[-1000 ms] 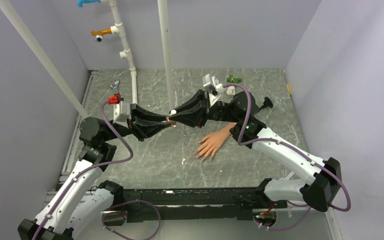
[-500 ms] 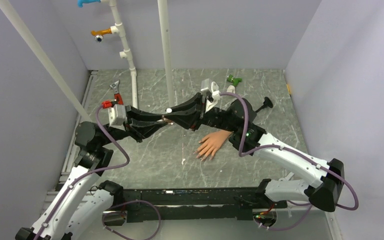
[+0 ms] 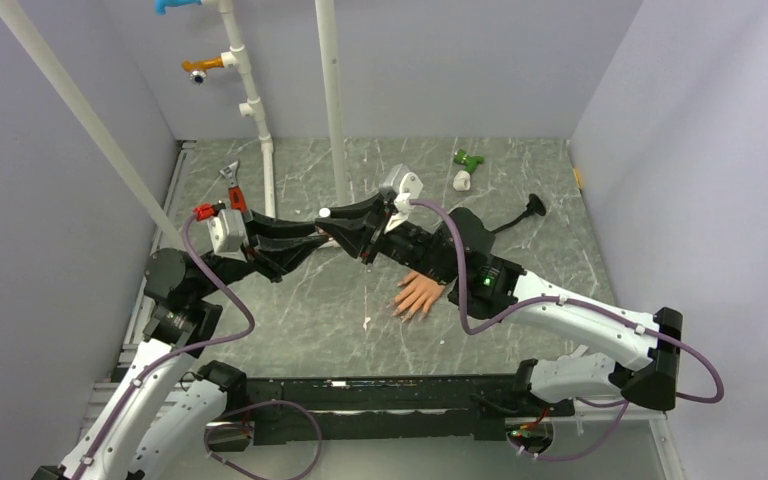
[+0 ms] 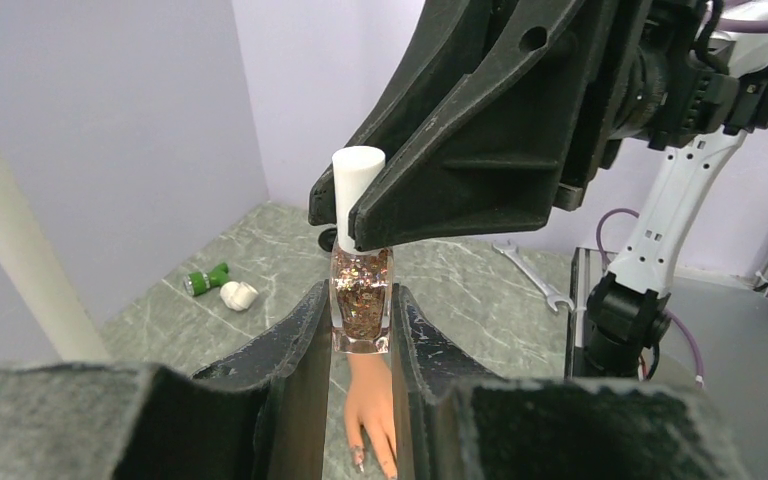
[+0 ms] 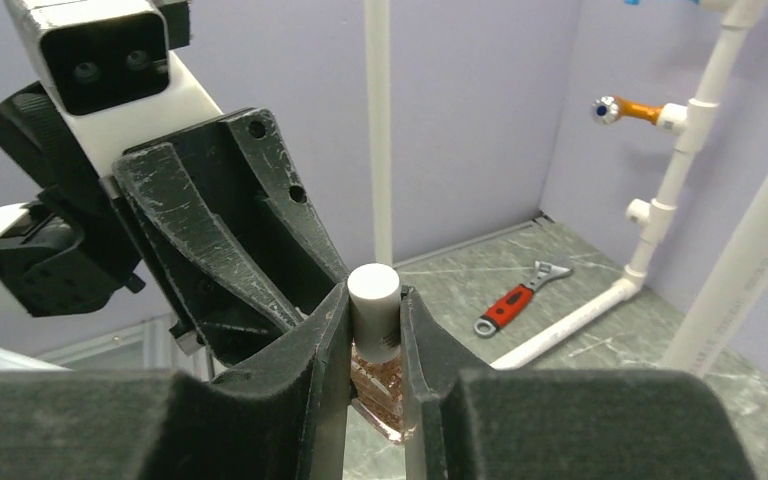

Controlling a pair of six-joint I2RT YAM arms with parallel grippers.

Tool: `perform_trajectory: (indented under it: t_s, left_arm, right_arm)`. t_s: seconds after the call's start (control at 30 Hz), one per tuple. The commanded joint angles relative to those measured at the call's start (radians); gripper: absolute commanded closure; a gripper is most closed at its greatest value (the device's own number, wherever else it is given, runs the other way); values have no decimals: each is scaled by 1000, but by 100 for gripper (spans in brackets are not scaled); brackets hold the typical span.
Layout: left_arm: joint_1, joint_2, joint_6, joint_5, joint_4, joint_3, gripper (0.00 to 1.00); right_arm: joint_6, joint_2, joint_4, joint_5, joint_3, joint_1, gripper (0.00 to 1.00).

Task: Paint the nails
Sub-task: Screw the nail polish bottle.

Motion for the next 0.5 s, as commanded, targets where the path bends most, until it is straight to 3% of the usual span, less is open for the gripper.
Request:
perform_trajectory:
  t_s: [0.0, 0.47]
  left_arm:
    - [1, -7, 38, -103, 34, 10, 100]
    - [1, -23, 70, -180, -14, 14, 100]
  right_arm:
    - [-5, 40, -138, 23, 38, 74, 100]
    - [47, 88, -203, 420, 104, 171, 100]
